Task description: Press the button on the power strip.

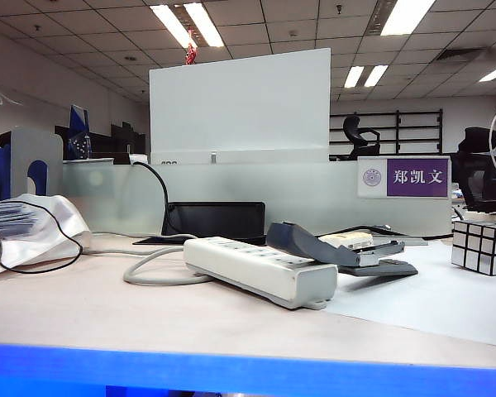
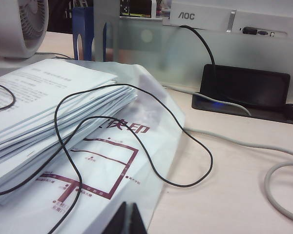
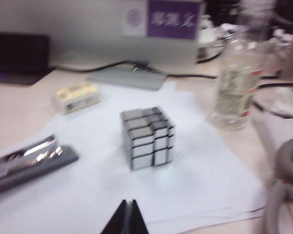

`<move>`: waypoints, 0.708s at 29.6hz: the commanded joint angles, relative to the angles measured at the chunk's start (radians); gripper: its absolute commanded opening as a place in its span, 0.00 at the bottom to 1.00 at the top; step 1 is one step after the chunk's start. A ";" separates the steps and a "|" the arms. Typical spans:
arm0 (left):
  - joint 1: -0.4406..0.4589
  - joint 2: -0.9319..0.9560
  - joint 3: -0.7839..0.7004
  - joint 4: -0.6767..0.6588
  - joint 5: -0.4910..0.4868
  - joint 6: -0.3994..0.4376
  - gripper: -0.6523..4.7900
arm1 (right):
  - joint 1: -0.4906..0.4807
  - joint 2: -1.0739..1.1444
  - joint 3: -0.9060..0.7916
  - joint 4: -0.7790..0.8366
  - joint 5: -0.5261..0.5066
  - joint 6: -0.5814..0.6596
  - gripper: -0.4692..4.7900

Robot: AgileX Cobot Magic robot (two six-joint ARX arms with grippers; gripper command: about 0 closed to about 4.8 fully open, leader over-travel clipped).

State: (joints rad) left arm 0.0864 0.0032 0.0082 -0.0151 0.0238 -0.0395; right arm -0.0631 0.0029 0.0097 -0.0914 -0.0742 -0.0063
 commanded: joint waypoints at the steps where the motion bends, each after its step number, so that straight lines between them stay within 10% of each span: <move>1: 0.001 -0.001 0.001 0.009 -0.001 -0.002 0.11 | 0.005 -0.001 -0.002 0.057 0.088 0.086 0.10; 21: 0.001 -0.001 0.001 0.009 -0.001 -0.002 0.11 | 0.006 -0.001 -0.002 0.017 0.072 0.138 0.10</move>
State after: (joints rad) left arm 0.0864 0.0032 0.0082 -0.0151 0.0238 -0.0395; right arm -0.0574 0.0029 0.0097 -0.0879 -0.0010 0.1272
